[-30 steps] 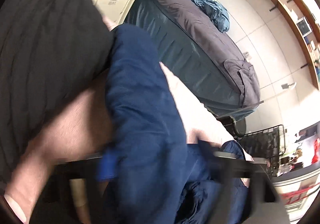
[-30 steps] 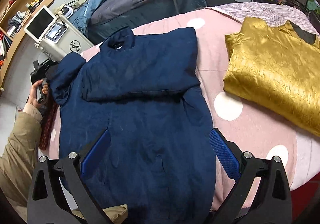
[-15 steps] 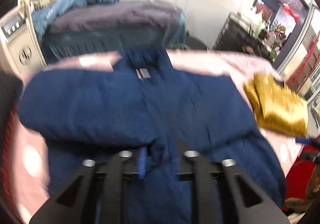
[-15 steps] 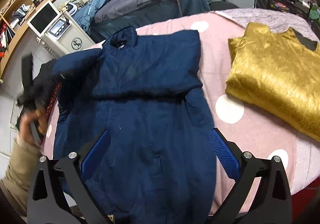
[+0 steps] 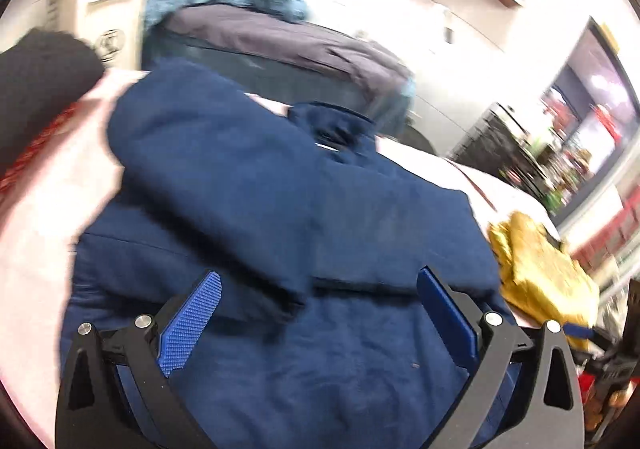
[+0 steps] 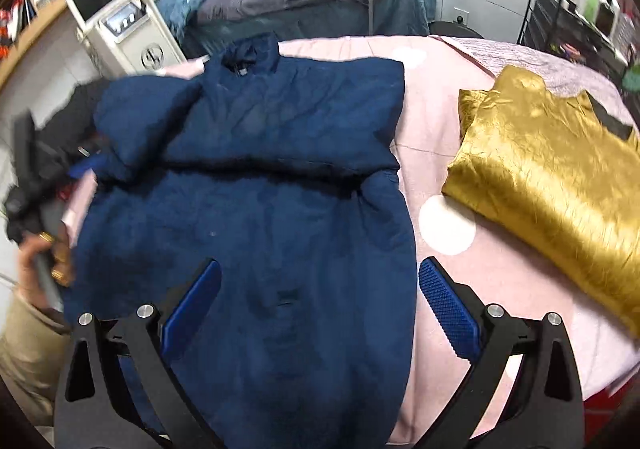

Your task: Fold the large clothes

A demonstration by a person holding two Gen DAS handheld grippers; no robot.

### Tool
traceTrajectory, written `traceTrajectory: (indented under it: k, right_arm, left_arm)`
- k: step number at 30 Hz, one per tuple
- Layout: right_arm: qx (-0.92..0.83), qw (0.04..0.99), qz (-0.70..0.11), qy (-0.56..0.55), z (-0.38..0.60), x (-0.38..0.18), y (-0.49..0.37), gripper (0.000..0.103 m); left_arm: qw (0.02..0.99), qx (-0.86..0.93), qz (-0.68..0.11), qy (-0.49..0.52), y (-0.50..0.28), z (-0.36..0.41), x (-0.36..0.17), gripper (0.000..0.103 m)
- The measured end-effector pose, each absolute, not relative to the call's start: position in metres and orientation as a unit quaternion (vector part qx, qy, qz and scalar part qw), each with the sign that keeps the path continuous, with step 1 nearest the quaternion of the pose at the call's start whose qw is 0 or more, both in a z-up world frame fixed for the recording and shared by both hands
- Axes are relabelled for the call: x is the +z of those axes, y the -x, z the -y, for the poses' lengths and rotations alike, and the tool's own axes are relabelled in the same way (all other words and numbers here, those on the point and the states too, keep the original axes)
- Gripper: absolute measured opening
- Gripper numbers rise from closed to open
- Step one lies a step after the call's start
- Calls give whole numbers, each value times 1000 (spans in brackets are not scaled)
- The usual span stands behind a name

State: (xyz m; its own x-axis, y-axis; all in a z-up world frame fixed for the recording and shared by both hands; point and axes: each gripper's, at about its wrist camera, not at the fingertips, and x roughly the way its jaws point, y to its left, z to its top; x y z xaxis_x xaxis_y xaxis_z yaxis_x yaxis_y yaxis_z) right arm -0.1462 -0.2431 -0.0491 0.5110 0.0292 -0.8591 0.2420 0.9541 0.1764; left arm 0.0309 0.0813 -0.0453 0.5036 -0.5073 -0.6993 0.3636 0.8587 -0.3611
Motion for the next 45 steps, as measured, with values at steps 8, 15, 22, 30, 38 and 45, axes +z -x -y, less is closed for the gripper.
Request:
traceTrajectory:
  k: [8,15,22,30,38,45]
  right_arm:
    - [-30,855,-497,-145,231,-57,132,98]
    - [-51,847,-512,-136,238,-70,157,98]
    - [-73,822,-528,-201,268,-90,167,98]
    - [-86,832,-517,-181,273,-78,174,98]
    - [-103,825,-524,-185,285,-88,180,98]
    - [-100,829,-522,-173,278,-86,175,98]
  left_arm:
    - [807,-176,-505,250,-123,-147,-79,96]
    - [820,-199,-465,268,-151,-114,-54,26]
    - [831,-346,-420,116,-93,34,-1,22]
    - [789,-345,-502,-79,-22,168,-89,60]
    - [789,-369,-475,-128,34,178,-93,96]
    - [785,-391,-467,-114,66,138,-86,96]
